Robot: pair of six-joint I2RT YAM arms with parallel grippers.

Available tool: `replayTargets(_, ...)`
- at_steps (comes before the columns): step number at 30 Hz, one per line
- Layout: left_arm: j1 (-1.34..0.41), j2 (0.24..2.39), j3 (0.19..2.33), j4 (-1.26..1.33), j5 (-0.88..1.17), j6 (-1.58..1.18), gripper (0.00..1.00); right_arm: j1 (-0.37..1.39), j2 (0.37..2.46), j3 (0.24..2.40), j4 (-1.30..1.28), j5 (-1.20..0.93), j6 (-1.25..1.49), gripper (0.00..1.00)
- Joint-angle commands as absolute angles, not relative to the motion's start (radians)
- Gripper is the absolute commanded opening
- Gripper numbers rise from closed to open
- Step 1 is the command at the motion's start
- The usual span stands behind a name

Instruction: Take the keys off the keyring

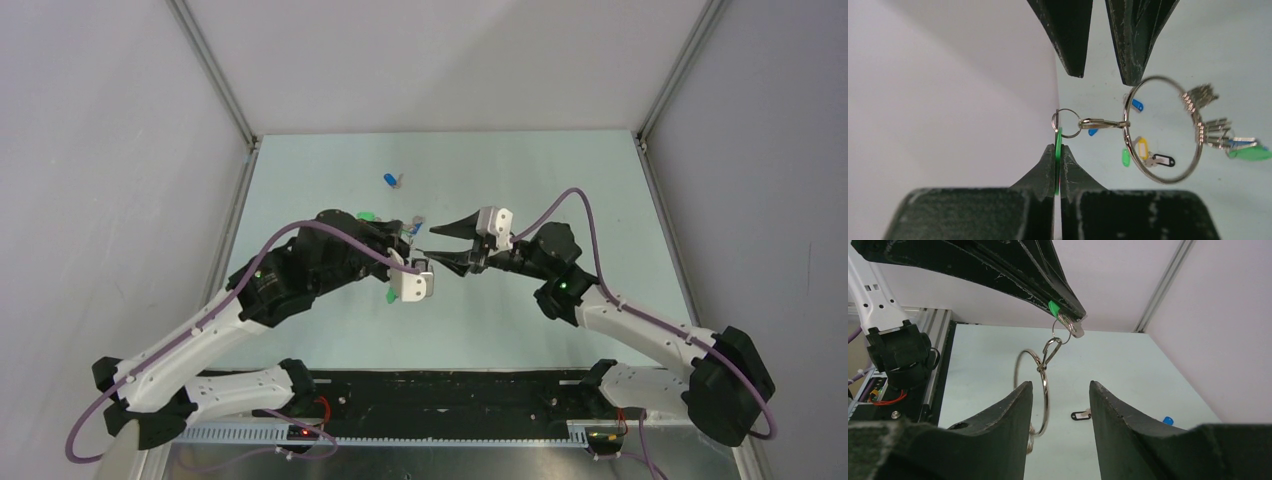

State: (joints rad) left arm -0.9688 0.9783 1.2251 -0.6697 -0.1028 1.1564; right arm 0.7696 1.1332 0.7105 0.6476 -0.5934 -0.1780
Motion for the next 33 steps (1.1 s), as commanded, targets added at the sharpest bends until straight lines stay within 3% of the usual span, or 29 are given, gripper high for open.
replayTargets(1,-0.984,0.954,1.238,-0.641,-0.116,1.244,0.0,0.773,1.159,0.726,0.743,-0.624,-0.137,0.51)
replayTargets(14,-1.001,0.965,1.254,-0.638,-0.102,1.284,0.0,0.781,1.222,0.773,0.796,-0.682,-0.088,0.49)
replayTargets(28,-1.011,0.967,1.26,-0.632,-0.092,1.291,0.0,0.787,1.26,0.803,0.842,-0.697,-0.047,0.38)
replayTargets(33,-1.012,0.961,1.261,-0.628,-0.094,1.297,0.0,0.787,1.27,0.804,0.835,-0.713,-0.045,0.39)
